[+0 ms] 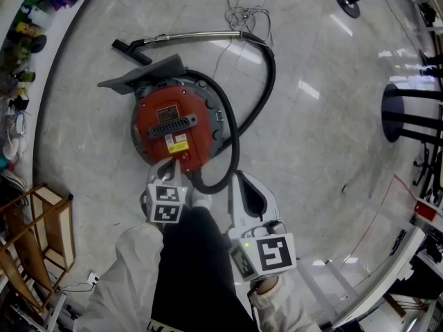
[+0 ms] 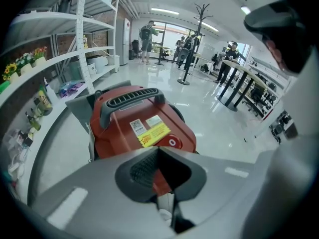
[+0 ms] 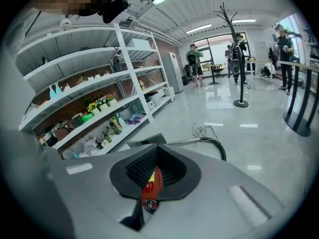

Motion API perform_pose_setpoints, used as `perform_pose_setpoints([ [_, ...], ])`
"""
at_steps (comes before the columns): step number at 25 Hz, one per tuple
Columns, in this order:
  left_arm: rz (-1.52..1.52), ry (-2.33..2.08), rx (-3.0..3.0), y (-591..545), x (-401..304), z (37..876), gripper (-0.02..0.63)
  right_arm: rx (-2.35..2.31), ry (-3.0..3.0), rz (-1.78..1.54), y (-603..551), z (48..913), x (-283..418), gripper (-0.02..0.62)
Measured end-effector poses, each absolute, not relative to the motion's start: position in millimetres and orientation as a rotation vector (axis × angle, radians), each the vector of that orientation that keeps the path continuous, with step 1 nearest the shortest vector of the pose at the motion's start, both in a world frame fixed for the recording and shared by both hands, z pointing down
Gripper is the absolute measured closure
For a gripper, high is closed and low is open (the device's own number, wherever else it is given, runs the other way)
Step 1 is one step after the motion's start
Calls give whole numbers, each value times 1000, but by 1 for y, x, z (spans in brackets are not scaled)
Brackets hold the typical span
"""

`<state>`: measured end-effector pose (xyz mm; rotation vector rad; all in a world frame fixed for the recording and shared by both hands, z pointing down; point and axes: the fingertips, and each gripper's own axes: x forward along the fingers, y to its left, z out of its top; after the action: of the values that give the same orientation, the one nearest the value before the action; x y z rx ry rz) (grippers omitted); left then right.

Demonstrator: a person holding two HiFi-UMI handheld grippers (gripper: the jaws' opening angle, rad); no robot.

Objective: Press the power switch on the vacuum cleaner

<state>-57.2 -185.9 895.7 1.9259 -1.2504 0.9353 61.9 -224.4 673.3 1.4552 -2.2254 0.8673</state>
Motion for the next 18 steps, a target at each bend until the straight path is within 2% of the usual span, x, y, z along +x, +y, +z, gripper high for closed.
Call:
perform_pose_setpoints([
  [18, 910, -1305, 1966, -196, -62, 858, 606, 1456, -2263, 802, -218, 646, 65, 595],
])
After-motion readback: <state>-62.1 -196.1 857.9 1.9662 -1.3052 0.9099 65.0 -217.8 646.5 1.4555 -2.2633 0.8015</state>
